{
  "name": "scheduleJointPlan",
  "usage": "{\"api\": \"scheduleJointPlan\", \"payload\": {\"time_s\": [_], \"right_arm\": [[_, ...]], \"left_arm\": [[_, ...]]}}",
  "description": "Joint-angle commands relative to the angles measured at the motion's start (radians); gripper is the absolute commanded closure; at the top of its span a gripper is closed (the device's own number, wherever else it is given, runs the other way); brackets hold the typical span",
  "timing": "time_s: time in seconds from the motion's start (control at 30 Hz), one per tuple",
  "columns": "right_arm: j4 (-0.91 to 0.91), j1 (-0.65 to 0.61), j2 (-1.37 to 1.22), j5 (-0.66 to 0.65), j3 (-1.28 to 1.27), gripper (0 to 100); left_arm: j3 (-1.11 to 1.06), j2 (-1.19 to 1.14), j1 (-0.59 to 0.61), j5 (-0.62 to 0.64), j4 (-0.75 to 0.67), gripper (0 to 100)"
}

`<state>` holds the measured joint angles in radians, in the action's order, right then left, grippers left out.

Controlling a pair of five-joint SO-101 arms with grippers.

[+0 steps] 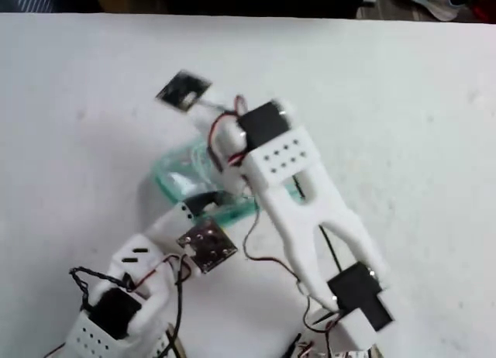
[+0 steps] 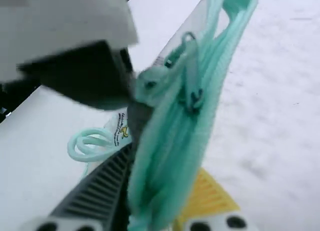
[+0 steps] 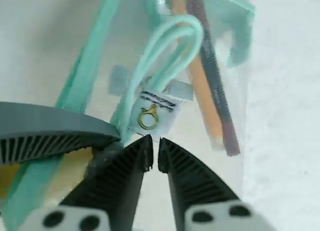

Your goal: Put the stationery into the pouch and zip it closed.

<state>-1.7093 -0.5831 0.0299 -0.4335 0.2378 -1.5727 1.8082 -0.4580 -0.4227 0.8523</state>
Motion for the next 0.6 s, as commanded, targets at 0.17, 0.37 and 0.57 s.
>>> {"api": "scheduleJointPlan", "payload": {"time_s": [0.17, 0.37, 0.57], "right_arm": [[-0.019, 0.024, 0.226, 0.08, 0.127, 98.1], [-0.021, -0.016, 0.249, 0.086, 0.12, 97.5], [-0.021, -0.153, 0.209, 0.138, -0.002, 76.3]], "left_arm": [[0.02, 0.015, 0.024, 0.018, -0.054, 98], [0.02, 0.015, 0.024, 0.018, -0.054, 98], [0.018, 0.015, 0.024, 0.018, -0.054, 98]]}}
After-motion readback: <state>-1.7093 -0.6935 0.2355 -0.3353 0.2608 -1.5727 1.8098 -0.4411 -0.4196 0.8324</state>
